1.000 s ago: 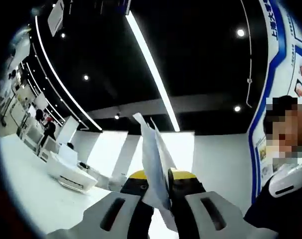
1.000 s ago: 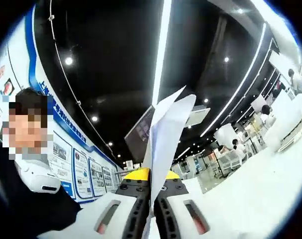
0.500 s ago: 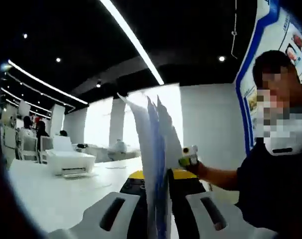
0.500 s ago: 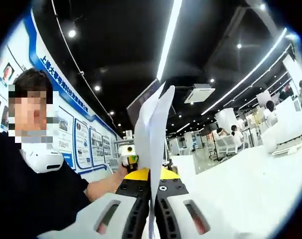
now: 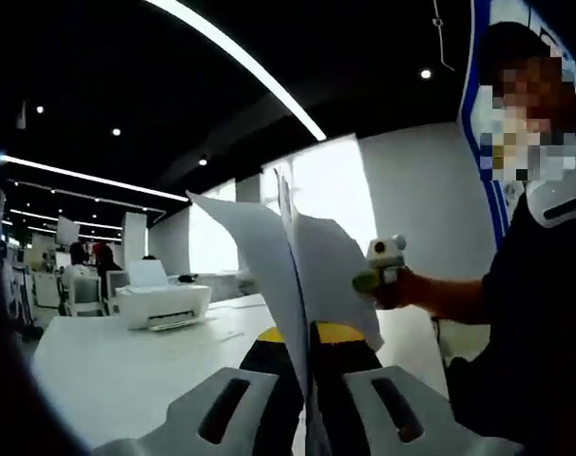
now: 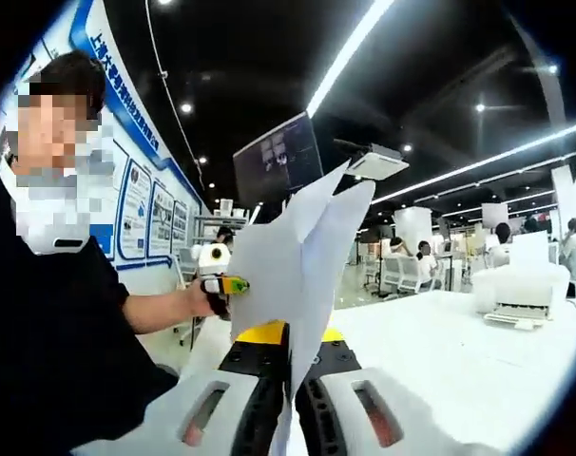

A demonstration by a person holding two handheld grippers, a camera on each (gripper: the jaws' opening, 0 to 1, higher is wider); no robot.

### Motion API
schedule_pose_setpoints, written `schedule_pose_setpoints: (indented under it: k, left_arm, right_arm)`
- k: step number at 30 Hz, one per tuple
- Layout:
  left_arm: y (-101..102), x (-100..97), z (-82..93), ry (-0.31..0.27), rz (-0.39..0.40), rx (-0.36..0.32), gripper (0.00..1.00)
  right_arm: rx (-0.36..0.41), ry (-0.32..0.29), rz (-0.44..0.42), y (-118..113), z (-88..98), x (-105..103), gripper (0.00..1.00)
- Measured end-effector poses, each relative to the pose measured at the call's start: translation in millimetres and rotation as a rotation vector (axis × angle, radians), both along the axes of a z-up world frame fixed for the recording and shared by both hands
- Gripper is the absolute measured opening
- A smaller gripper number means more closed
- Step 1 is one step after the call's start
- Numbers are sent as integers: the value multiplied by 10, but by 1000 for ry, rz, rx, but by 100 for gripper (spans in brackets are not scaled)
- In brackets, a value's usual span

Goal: Organize the stack of printing papers by aligning and flattening the scattered papers on the table

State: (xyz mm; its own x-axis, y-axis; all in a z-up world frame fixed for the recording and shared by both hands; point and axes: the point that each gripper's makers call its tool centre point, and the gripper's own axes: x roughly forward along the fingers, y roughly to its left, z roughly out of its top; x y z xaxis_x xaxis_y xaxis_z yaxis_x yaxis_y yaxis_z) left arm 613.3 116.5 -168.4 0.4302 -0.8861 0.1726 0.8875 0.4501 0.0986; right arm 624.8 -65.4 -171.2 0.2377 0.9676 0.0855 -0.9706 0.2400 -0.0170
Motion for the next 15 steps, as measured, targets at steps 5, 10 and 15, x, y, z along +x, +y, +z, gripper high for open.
schedule_pose_setpoints:
  k: [5, 10, 15]
  left_arm:
    - [28, 26, -125, 71, -16, -23, 25]
    - [-55, 22, -239, 71, -33, 17, 23]
    - [-123, -13, -257, 52, -62, 55, 6]
  right_arm:
    - [-38, 6, -3, 15, -137, 34, 27]
    - [-59, 11, 9, 18, -246, 4, 24]
    - [-88, -5, 17, 30, -296, 0, 0]
